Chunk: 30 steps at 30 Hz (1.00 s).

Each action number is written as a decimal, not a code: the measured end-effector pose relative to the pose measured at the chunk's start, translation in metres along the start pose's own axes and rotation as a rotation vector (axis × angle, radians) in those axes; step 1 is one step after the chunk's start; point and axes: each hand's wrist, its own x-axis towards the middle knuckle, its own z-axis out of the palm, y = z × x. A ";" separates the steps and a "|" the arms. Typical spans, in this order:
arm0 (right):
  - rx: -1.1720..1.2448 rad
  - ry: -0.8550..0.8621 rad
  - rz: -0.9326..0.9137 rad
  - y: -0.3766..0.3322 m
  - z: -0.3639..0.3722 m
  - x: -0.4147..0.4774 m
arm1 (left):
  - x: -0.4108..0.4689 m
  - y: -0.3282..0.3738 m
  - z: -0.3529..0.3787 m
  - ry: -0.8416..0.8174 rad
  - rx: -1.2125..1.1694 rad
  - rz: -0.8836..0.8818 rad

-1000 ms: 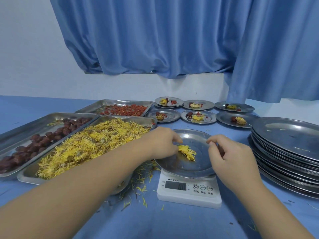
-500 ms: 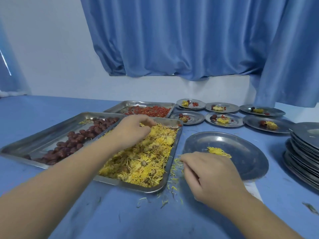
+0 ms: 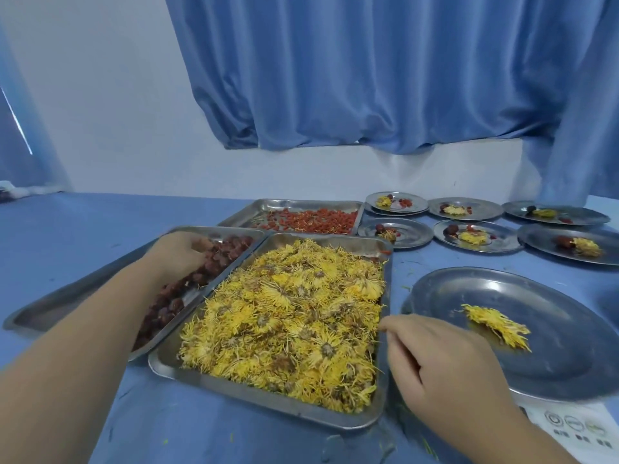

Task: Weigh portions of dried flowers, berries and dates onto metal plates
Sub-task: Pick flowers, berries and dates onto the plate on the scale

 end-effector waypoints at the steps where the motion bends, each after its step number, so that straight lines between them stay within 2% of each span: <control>1: 0.003 0.005 0.003 0.001 0.001 0.000 | 0.005 -0.001 0.005 -0.041 0.074 0.032; 7: 0.014 0.015 -0.012 0.003 0.003 0.000 | 0.032 -0.002 0.029 -0.222 0.300 0.096; 13: 0.001 0.008 -0.023 0.001 0.000 0.001 | 0.033 -0.024 0.035 -0.227 0.378 0.026; 20: 0.036 0.040 -0.021 0.000 -0.004 0.001 | 0.014 -0.031 0.024 -0.024 0.127 0.000; 24: 0.081 0.116 -0.001 0.005 -0.014 0.000 | -0.011 0.003 0.011 0.104 -0.088 0.123; 28: 0.158 0.184 0.119 0.013 -0.033 -0.002 | -0.045 0.061 0.013 0.078 -0.236 0.290; 30: 0.305 0.272 0.288 0.019 -0.041 0.000 | -0.060 0.093 0.014 0.027 -0.265 0.370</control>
